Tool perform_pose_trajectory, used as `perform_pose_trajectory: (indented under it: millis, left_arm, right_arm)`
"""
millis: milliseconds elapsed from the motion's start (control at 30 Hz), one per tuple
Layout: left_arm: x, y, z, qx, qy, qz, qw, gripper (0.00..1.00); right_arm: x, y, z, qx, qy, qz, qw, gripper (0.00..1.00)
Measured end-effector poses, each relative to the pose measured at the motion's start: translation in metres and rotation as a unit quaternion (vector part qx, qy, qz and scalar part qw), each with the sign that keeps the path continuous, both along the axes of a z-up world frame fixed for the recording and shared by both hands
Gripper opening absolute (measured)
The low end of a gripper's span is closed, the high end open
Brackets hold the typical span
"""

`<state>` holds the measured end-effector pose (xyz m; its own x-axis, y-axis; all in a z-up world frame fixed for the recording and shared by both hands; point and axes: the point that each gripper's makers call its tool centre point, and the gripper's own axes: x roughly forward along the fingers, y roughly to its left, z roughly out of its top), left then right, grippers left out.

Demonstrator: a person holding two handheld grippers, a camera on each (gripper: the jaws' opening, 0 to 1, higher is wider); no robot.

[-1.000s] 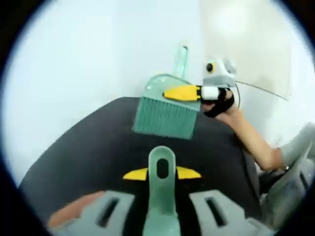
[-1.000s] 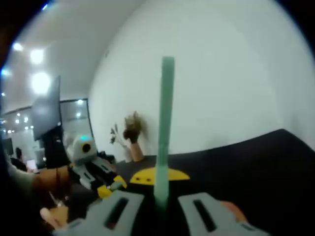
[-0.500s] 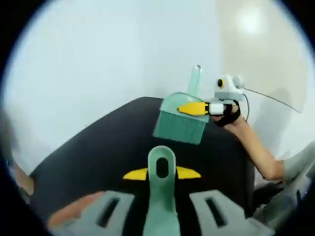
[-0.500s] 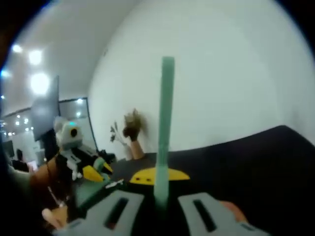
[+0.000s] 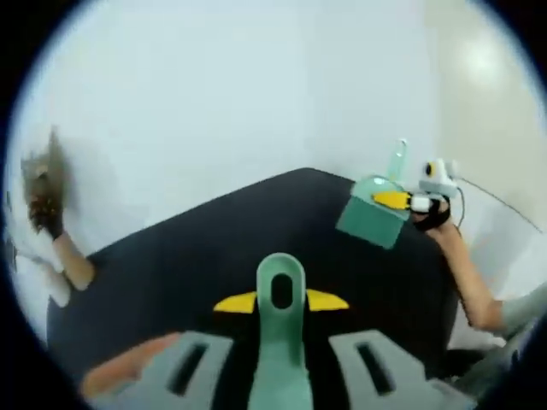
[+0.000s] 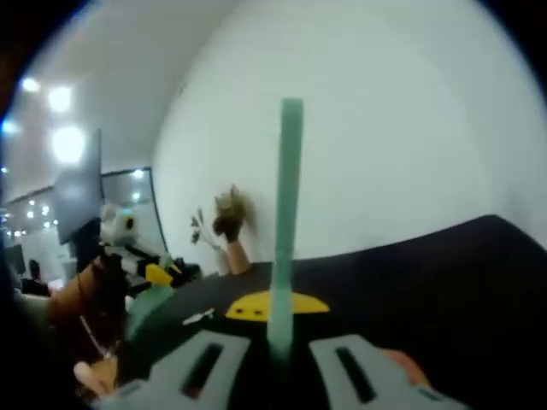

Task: Pick up the broom and sweep the trash on the tabletop into the dustpan.

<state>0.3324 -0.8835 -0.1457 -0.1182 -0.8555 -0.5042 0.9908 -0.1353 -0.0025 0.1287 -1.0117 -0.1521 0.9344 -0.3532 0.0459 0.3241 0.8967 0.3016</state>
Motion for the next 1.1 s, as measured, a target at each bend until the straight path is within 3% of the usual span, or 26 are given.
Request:
perform_pose_trajectory:
  millis: [200,433,567,700,900,1100]
  left_arm:
    - [0.045,0.007,-0.009,0.012,0.009,0.069,0.9975,0.19]
    - [0.089,0.015,-0.014,0.019,0.016,0.123,0.9921,0.19]
    - [0.118,0.022,-0.021,0.032,0.011,0.163,0.9861,0.19]
    - [0.137,0.028,-0.03,0.045,0.022,0.187,0.9811,0.2]
    - [0.167,0.037,-0.047,0.067,0.007,0.232,0.9705,0.2]
    - [0.19,0.035,-0.061,0.069,0.033,0.258,0.9632,0.2]
  right_arm:
    - [0.001,0.002,-0.003,0.0,0.002,-0.001,1.0,0.02]
    - [0.002,0.002,-0.006,0.0,0.01,-0.005,0.9999,0.02]
    - [0.002,0.0,-0.007,-0.002,0.015,-0.007,0.9999,0.02]
    - [0.002,0.0,-0.007,-0.004,0.016,-0.008,0.9998,0.02]
    - [0.002,0.001,-0.007,-0.003,0.016,-0.006,0.9998,0.02]
    - [0.002,0.006,-0.006,-0.007,0.016,-0.002,0.9999,0.02]
